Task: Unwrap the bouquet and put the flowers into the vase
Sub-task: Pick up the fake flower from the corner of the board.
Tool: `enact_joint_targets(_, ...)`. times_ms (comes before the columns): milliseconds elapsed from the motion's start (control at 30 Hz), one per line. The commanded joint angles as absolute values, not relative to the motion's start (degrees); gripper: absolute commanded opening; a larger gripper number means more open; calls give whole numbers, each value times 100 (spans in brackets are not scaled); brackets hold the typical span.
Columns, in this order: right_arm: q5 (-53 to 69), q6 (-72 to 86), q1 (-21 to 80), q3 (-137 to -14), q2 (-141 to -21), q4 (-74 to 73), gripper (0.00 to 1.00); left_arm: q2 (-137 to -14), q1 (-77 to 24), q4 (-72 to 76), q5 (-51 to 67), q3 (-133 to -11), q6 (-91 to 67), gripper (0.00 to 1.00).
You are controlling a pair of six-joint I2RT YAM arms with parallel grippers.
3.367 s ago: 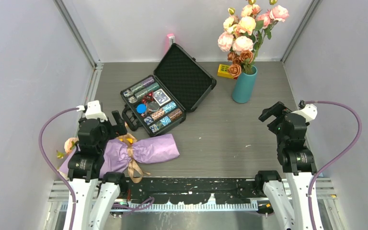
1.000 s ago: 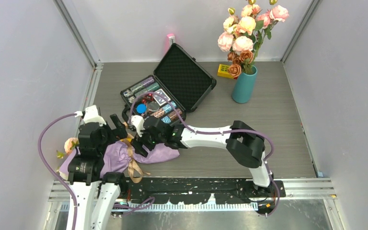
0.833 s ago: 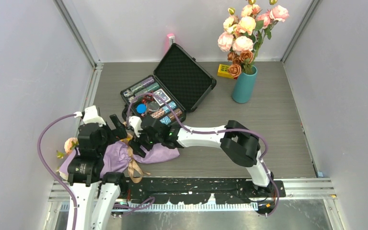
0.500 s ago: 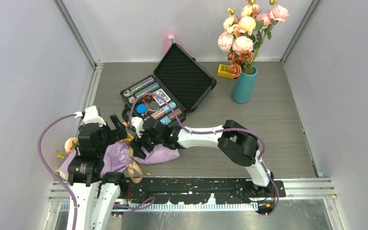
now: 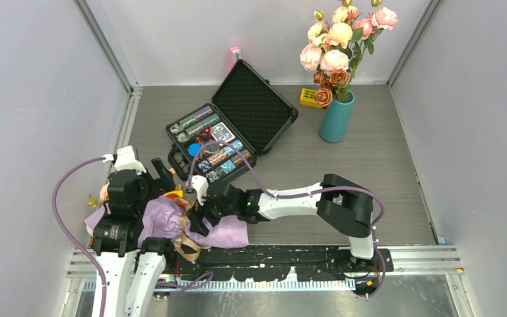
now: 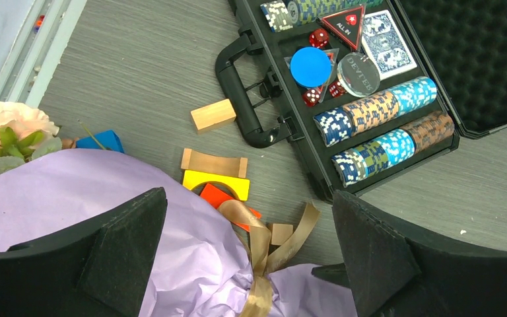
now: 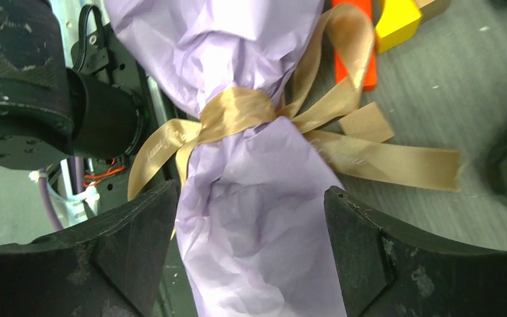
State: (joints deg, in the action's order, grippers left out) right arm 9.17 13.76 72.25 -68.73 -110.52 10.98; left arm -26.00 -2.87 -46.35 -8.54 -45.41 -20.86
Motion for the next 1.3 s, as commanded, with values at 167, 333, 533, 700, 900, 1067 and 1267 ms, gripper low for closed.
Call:
enact_joint_targets(167,34,746,7224,-7295,-11214,1235,88,-2562,-260,-4537,-875,-4518,-2151,100)
enact_joint_targets(333,157,799,7326,-7447,-11453,1309,89,-2592,-262,-4532,-822,-4518,-2145,100)
enact_joint_targets(533,378,1033,7482,-7410,-11417,1477,89,-2604,-258,-4519,-783,-4518,-2144,100)
enact_joint_targets(700,437,1137,7614,-7440,-11434,1535,90,-2596,-256,-4511,-782,-4518,-2145,100)
enact_joint_targets(900,96,867,7827,-7702,-11582,1208,90,-2611,-257,-4500,-739,-4509,-2145,100)
enact_joint_targets(1067,-421,634,7980,-7839,-11752,892,93,-2628,-258,-4500,-716,-4509,-2136,100)
enact_joint_targets(1267,-660,586,8038,-7735,-11935,835,97,-2644,-263,-4491,-694,-4504,-2136,100)
